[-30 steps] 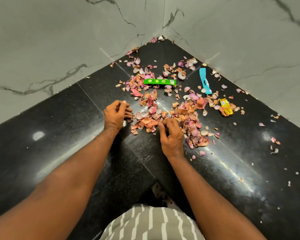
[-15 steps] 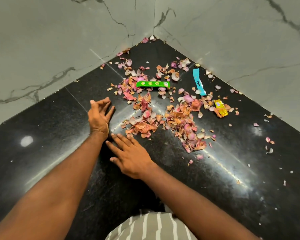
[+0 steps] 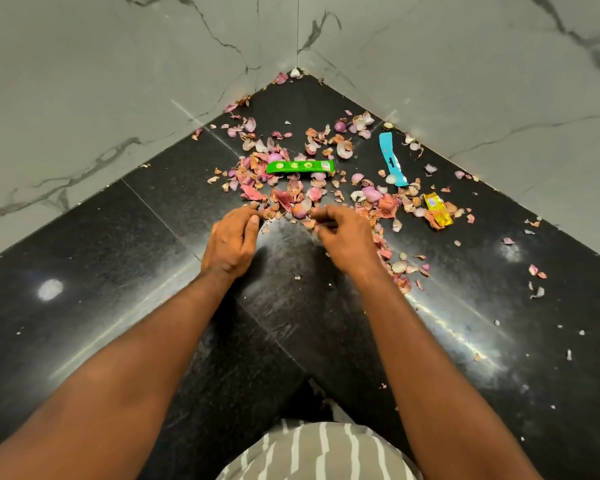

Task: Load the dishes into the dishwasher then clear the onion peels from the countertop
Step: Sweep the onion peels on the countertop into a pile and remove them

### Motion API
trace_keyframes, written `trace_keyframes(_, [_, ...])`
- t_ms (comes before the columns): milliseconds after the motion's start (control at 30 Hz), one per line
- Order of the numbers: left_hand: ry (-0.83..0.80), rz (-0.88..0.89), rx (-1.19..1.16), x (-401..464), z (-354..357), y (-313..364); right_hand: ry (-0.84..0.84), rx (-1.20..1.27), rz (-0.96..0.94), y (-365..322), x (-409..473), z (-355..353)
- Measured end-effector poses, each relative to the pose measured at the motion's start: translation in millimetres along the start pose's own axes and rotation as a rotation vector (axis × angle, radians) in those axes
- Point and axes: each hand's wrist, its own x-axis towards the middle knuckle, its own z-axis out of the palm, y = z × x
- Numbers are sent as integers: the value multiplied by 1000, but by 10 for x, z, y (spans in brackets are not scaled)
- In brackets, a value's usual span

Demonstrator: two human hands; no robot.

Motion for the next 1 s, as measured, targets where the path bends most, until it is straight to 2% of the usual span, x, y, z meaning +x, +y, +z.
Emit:
trace_keyframes(67, [-7,-18,63,1,25,16,-35,-104,-10,68,-3,-91])
trace_keyframes(200, [-17,-5,146,22,46,43,186,-29,-133,260,-302,-178])
trace_keyframes(333, [-114,106,179,50,61,-8,306,54,-203,589,-556,-156])
trace_keyframes(433, [-190,177,173,51,77,-40,395,165,-183,602,-550,-216])
trace_keyframes(533, [-185,180,151,29,77,-23,471,28,-184,619,-492,-317])
trace_keyframes(633, [-107,112,216,6,59,39,553,-11,-53,721,-496,-356])
trace_keyframes(700, [-73,36,261,9,51,84,502,-80,133,822,-567,-301])
trace_keyframes(800, [-99,-32,299,30,62,99,295,-324,353,965,-670,-107])
trace_keyframes(900, [-122,-67,291,44,76,59,240,-446,369,926,-589,63])
trace_keyframes(1000, [-125,-87,292,54,91,40,240,-320,299,722,-361,131])
